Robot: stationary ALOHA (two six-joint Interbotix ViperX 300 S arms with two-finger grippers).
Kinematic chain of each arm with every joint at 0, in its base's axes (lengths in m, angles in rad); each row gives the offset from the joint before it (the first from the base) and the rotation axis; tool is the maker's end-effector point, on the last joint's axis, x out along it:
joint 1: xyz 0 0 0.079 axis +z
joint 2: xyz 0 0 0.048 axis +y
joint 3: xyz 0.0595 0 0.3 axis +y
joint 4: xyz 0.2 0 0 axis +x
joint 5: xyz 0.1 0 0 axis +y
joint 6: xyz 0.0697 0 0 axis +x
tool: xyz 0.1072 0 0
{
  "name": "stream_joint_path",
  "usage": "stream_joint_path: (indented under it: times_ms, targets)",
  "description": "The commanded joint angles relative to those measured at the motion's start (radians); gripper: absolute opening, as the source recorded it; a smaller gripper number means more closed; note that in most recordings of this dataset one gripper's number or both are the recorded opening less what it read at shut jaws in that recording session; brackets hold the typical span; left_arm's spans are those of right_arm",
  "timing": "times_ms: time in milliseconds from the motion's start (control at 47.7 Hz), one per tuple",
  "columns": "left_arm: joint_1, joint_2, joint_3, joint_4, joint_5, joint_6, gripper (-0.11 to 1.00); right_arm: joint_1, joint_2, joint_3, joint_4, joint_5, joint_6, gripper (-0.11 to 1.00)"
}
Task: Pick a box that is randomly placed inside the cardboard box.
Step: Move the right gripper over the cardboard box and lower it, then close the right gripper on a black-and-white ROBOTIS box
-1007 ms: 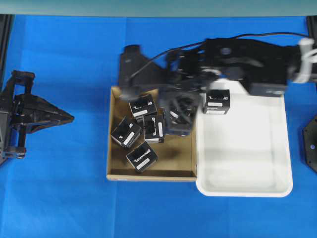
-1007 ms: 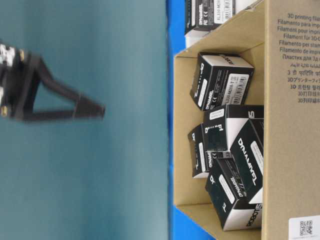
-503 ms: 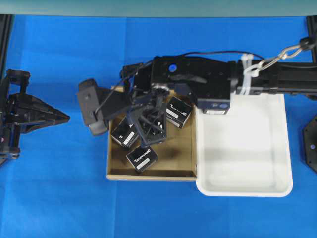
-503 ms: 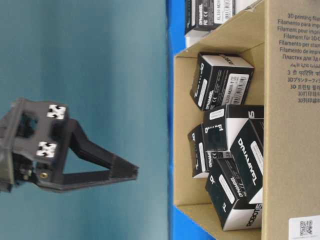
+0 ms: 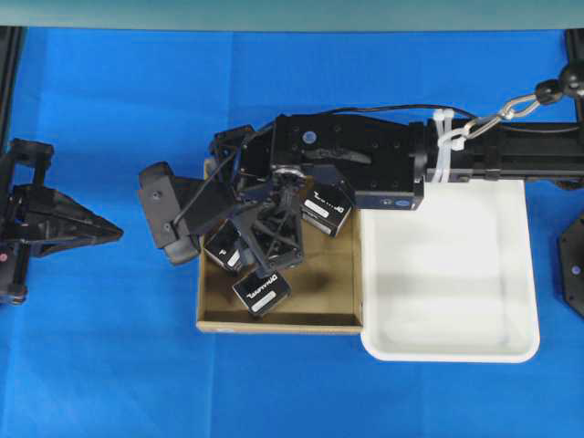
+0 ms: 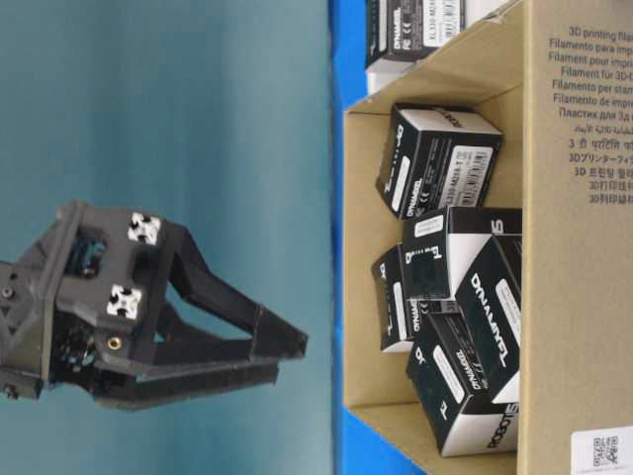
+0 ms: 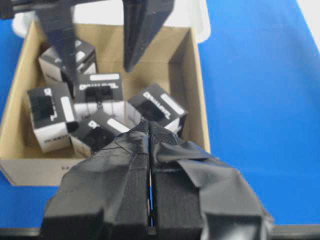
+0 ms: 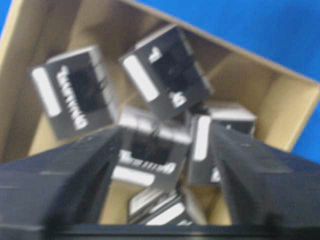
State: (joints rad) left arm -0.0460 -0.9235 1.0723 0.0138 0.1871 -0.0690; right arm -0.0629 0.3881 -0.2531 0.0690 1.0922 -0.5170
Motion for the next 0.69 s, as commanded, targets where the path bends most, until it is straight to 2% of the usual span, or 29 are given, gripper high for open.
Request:
stream_joint_path:
  times_ms: [0,63,231,482,671]
  targets:
    - [0.002,0.003,-0.029,0.002,-0.003,-0.002,-0.05,-0.002,-0.003,-0.006,-0.011,-0.031,-0.02,0.93]
    - [0.002,0.003,-0.029,0.002,-0.003,-0.002,-0.05,0.003,0.002,-0.006,-0.011,-0.051,-0.054,0.99]
    - [0.002,0.005,-0.029,0.002,-0.005,-0.002,-0.05,0.02,0.037,-0.005,-0.012,-0.078,-0.103,0.99]
    - [0.002,0.003,-0.031,0.002,-0.011,-0.02,-0.05,0.032,0.098,0.02,-0.012,-0.083,-0.106,0.99]
    - [0.002,0.003,-0.031,0.002,-0.011,-0.046,-0.05,0.025,0.114,0.023,-0.034,-0.091,-0.109,0.99]
